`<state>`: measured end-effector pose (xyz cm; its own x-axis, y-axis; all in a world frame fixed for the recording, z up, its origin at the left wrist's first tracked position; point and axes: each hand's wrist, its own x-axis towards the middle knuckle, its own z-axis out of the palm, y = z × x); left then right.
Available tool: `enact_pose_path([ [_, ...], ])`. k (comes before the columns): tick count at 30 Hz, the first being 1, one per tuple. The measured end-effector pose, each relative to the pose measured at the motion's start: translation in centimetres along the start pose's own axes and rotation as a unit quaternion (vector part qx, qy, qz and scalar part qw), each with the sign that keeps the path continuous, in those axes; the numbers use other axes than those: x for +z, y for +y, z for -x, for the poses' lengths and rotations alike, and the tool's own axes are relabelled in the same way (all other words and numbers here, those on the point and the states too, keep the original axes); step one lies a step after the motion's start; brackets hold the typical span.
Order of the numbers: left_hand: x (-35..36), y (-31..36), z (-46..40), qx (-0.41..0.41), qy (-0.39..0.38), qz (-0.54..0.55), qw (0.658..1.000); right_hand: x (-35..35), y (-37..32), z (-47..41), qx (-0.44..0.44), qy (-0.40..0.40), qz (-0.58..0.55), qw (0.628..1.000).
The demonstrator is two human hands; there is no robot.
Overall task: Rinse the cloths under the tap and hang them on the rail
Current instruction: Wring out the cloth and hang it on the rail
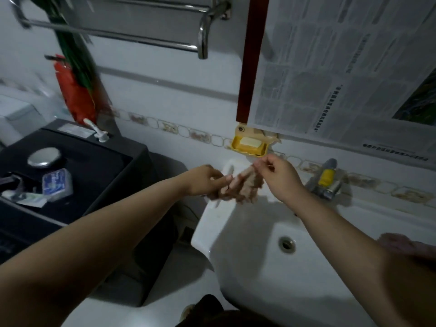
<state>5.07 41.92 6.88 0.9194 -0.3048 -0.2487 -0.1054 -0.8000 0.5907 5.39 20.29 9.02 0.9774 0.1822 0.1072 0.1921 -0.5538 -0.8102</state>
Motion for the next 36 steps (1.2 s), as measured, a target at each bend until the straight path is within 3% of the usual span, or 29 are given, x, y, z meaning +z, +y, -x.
enact_pose_path([
  [3,-2.5,-1.6,1.2,0.046,0.022,0.126,0.991,2.3,-3.7,-1.4,-0.062,0.019,-0.021,0.998],
  [7,-4.4,-1.2,1.6,0.123,0.037,0.294,0.947,4.7,-7.1,-3.1,-0.074,0.029,-0.036,0.996],
  [11,-6.4,-1.6,1.7,0.154,0.105,0.309,0.933,5.2,-9.8,-3.9,-0.052,0.018,-0.05,0.997],
  [14,-8.4,-2.7,1.7,0.162,0.123,0.354,0.913,4.2,-11.0,-4.8,0.023,-0.099,-0.039,0.994],
  [16,-9.4,-3.3,1.6,0.152,0.181,0.312,0.92,4.0,-11.5,-5.2,0.048,-0.148,-0.085,0.984],
  [19,-9.9,-3.5,1.9,0.117,0.301,0.286,0.902,5.2,-12.4,-5.9,0.084,-0.078,-0.232,0.966],
  [20,-9.8,-3.6,2.1,0.133,0.284,0.311,0.897,5.8,-12.9,-6.1,0.093,-0.056,-0.285,0.952],
  [23,-9.2,-3.4,2.5,0.158,0.164,0.294,0.928,7.3,-14.8,-6.6,0.124,-0.039,-0.356,0.925],
  [27,-12.4,-4.8,2.3,0.132,0.166,0.287,0.934,7.4,-15.7,-8.1,0.111,-0.045,-0.353,0.928],
  [28,-13.4,-5.4,2.2,0.123,0.201,0.295,0.926,7.1,-15.6,-8.6,0.086,-0.016,-0.328,0.94],
  [30,-14.7,-6.9,2.3,0.083,0.364,0.311,0.874,6.6,-15.0,-9.3,-0.004,0.117,-0.223,0.968],
  [32,-14.4,-7.8,3.1,0.107,0.551,0.237,0.793,6.7,-14.5,-8.4,-0.171,0.264,-0.103,0.943],
  [33,-13.8,-8.2,3.2,0.143,0.598,0.15,0.774,7.2,-14.1,-7.7,-0.258,0.313,-0.027,0.914],
  [34,-13.1,-8.8,2.9,0.169,0.576,0.046,0.799,7.8,-13.4,-7.4,-0.307,0.316,0.063,0.895],
  [35,-12.4,-9.7,2.3,0.161,0.472,-0.06,0.865,8.3,-12.7,-7.3,-0.301,0.248,0.151,0.908],
  [36,-12.0,-10.0,2.1,0.093,0.302,-0.148,0.937,8.8,-12.4,-7.3,-0.223,0.112,0.223,0.942],
])
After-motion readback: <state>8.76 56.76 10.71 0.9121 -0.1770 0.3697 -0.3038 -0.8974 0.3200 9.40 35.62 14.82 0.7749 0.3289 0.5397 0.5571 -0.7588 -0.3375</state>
